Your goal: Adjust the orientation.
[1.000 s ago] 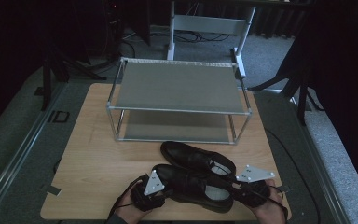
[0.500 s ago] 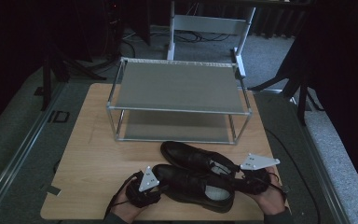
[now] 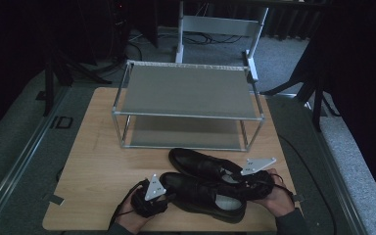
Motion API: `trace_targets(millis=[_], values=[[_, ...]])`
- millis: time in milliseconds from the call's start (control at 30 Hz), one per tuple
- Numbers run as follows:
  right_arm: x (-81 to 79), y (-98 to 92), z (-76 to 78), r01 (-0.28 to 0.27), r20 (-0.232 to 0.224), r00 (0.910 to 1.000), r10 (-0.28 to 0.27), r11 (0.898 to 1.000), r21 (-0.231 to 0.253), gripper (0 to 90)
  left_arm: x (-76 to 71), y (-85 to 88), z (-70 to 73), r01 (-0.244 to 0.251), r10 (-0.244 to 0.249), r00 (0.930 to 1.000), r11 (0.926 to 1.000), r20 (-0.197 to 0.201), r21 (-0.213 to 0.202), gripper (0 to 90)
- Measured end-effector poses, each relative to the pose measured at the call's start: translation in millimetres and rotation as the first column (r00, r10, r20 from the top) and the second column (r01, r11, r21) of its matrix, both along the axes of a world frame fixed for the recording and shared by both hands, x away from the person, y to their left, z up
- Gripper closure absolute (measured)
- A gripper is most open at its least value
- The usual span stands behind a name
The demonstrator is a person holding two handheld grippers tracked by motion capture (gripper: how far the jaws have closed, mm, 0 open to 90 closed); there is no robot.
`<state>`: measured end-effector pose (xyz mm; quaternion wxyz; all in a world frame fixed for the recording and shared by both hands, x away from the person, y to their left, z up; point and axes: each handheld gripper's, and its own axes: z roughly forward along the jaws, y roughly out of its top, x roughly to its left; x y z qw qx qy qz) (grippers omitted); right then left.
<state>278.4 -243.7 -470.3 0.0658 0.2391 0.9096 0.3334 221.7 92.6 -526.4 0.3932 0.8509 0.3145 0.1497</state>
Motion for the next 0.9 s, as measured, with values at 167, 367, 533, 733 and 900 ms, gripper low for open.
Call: trace_targets(millis=[167,367,533,733,900], values=[[0.5,5.9,-5.2,-0.045,0.010,0.9989,0.046,0.997,-0.057,39.9,0.6,-0.6,-1.7,0.002,-0.002,1.0000,1.0000,-0.007,0.003,62.0],[-0.6,11.6,-4.8,-0.055,0.028,0.9978,0.060,0.985,-0.163,42.6,0.2,0.2,-1.0,0.004,-0.004,1.0000,1.0000,-0.005,-0.003,61.9],[-4.7,13.8,-3.6,-0.064,0.043,0.9961,0.077,0.968,-0.241,45.0,0.1,0.7,-2.1,0.001,0.000,1.0000,1.0000,-0.008,0.003,61.9],[-7.0,12.0,-3.0,-0.074,0.046,0.9948,0.091,0.956,-0.282,46.4,0.1,0.4,-2.1,-0.002,0.002,1.0000,1.0000,-0.007,0.003,61.9],[-9.2,15.1,-2.0,-0.081,0.058,0.9926,0.107,0.938,-0.338,51.7,-0.4,-0.5,-2.4,-0.006,0.006,1.0000,1.0000,-0.008,-0.002,61.9]])
